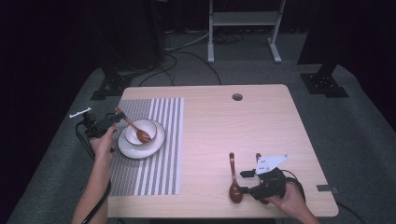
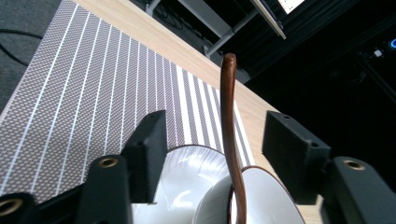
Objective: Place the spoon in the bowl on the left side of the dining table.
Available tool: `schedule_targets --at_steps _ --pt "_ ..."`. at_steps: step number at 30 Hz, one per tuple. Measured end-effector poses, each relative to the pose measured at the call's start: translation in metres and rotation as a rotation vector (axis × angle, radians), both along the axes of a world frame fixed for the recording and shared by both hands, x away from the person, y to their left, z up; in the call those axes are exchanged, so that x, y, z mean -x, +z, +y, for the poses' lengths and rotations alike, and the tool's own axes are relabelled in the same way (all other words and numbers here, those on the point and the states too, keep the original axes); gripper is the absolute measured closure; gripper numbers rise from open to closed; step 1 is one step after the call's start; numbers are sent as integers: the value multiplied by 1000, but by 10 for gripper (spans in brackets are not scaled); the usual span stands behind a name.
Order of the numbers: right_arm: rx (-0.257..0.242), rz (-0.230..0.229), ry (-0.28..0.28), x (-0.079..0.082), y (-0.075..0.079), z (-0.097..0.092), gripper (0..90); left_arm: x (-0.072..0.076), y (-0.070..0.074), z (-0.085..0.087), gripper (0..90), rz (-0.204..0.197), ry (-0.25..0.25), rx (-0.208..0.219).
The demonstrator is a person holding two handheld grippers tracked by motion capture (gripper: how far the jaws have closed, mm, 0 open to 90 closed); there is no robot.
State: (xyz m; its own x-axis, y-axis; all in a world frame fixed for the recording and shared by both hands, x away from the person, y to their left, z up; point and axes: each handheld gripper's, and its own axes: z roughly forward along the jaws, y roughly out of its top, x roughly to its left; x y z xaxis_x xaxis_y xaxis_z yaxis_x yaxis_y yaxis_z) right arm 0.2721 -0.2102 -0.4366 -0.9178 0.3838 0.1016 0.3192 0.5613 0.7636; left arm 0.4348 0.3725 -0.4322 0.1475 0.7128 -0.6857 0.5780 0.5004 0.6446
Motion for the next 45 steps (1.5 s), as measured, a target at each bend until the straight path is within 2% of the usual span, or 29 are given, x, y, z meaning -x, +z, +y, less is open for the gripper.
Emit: schedule_targets --at_steps 4,6,13,16,22,27,33,39,45 --pt "3 0 -2 0 0 0 413 3 1 0 327 0 -8 -3" --pt "2 -2 -3 0 0 0 409 5 2 -1 281 9 -10 -17" --pt "-10 -9 -36 -2 1 -4 361 14 7 0 196 -5 -31 -41" --pt "-12 -17 -49 -4 1 -5 341 19 10 2 195 -17 -40 -62" --pt "-25 -18 -73 -7 0 -7 303 30 15 4 167 -29 -45 -70" --pt "-31 -12 -81 -10 0 -8 294 38 19 4 93 -26 -43 -93" --pt "-26 -12 -95 -13 -1 -10 276 46 27 -5 72 -61 -90 -130" --pt "-21 -9 -114 -12 1 -11 274 51 32 -15 72 -89 -133 -150" --pt "-24 -17 -132 -8 2 -13 275 55 33 -28 72 -95 -178 -183"
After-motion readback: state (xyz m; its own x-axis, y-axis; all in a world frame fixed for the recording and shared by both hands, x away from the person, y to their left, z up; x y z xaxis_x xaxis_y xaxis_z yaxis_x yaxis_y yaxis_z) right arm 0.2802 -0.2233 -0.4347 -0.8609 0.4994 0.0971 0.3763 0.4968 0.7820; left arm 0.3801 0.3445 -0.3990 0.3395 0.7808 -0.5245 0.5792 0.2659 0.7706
